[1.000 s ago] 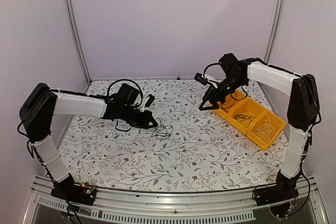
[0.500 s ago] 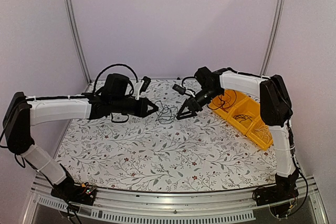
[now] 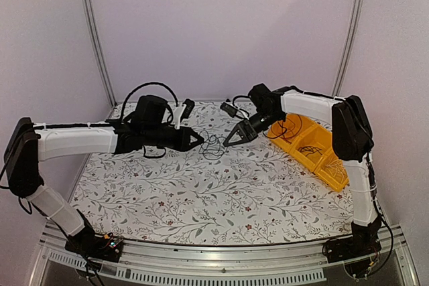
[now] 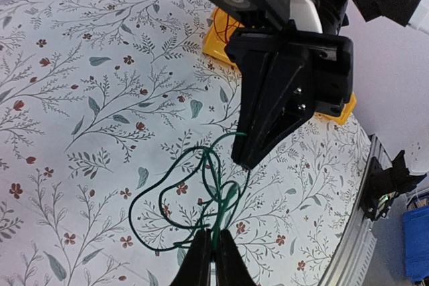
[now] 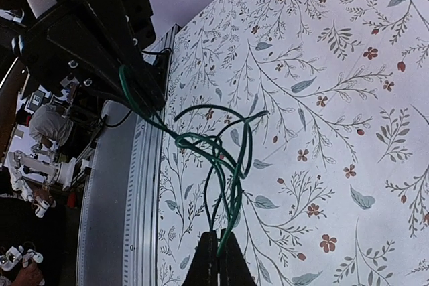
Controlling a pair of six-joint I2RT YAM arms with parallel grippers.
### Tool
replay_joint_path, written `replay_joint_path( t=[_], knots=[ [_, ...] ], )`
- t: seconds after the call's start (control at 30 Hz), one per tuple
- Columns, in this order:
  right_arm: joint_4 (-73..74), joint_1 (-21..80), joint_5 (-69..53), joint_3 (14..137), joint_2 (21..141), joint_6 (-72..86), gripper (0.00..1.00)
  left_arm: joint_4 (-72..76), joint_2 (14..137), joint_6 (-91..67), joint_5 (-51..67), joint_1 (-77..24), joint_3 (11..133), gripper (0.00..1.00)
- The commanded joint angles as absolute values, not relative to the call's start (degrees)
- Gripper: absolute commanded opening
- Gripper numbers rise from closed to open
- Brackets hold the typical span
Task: Untangle the cables
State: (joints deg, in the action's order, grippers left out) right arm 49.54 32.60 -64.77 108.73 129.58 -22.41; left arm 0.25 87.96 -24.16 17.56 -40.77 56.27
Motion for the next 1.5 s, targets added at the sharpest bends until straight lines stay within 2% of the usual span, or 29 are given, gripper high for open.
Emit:
replay_joint_path(
  t=[0.0,0.17,0.27,0.4,0.63,0.8,1.0,1.23,1.47],
  knots=[
    [50.86,32.52,-61.68,109.42,126.90,-22.70,0.00,-3.74,88.98,-23.50,11.09,-41.41,57.25,0.00],
    [58.15,32.45,-61.38,109.86,118.51,-31.53,0.00,-13.53,95.38,-26.67,-9.61,-40.62,60.54,0.01],
    [62.83,32.52,-59.67,109.81,114.11,-35.50,0.00,-11.13,98.67,-29.40,-13.98,-39.21,60.56,0.03],
    [73.35,32.48,-56.56,114.34,113.15,-41.67,0.00,-5.68,103.72,-32.68,-15.76,-37.26,61.65,0.00],
    [78.41,32.17,-53.30,119.55,108.16,-44.99,0.00,-4.53,110.12,-31.07,-17.03,-34.28,62.05,0.00],
    [77.67,31.14,-47.59,124.60,102.77,-43.55,0.00,-3.55,109.51,-30.15,-16.13,-30.56,56.50,0.00],
    [76.79,29.80,-42.81,123.99,97.51,-41.69,0.00,1.71,106.21,-29.53,-11.76,-26.85,50.81,0.20],
    [75.72,29.59,-41.86,122.76,97.35,-40.49,0.00,1.60,107.14,-29.24,-8.69,-26.34,52.60,0.19],
    [75.24,28.61,-40.76,122.30,98.56,-40.08,0.00,5.59,105.50,-29.21,-0.54,-26.44,53.00,0.20]
  ],
)
